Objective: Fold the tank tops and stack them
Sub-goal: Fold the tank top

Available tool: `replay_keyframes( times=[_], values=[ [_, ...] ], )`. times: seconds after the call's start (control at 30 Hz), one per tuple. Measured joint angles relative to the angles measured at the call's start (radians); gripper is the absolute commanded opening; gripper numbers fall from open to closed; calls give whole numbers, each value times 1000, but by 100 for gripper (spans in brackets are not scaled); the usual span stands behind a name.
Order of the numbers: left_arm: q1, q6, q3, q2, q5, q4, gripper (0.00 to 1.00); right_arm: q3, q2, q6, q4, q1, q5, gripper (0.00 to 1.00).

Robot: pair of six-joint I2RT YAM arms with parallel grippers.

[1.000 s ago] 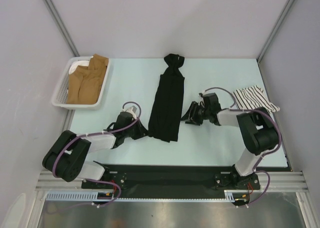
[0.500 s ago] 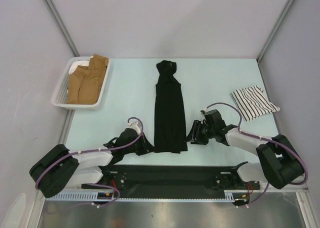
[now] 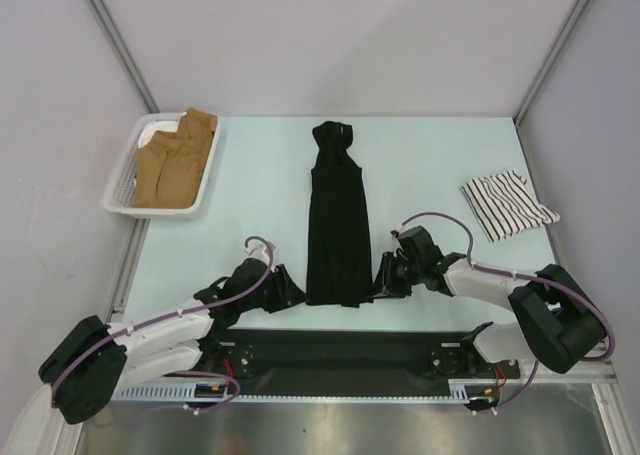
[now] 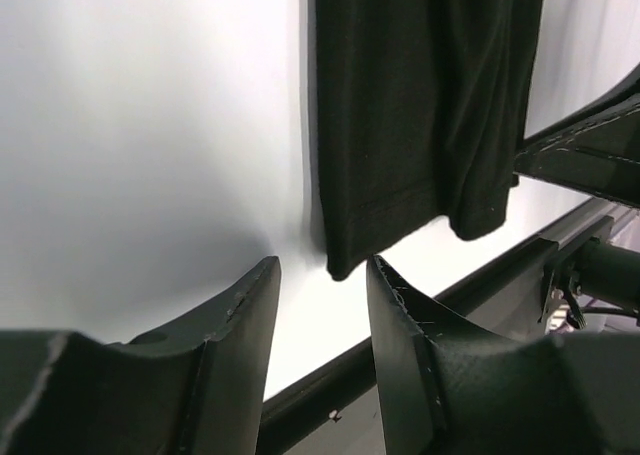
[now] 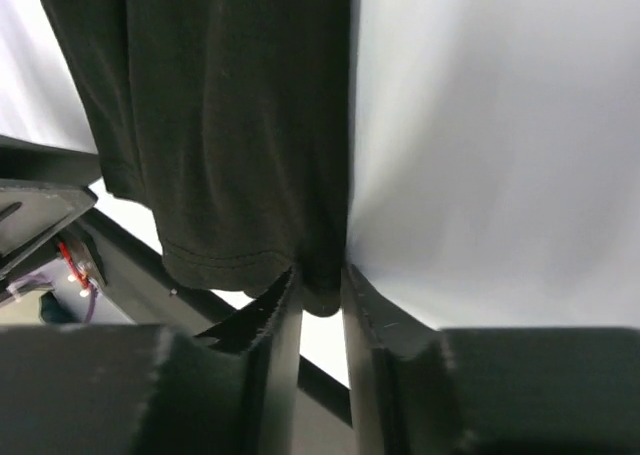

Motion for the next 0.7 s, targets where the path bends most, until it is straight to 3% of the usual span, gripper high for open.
replay_keyframes(
  times=[0.03,0.13,0.5,0.7],
  values=[
    [0,0,6,3,-5,-9,47,0,7,1,0,3,-2,10],
    [0,0,28,30,-15,-22,46,0,17,6,-8,7,3,0],
    [0,1,52,99,-21,8,39,-21,-41,8,-66,31,32,0],
    [0,-1,43,99,-16,29,43,-44,-86,8,-93,34,41,0]
  ],
)
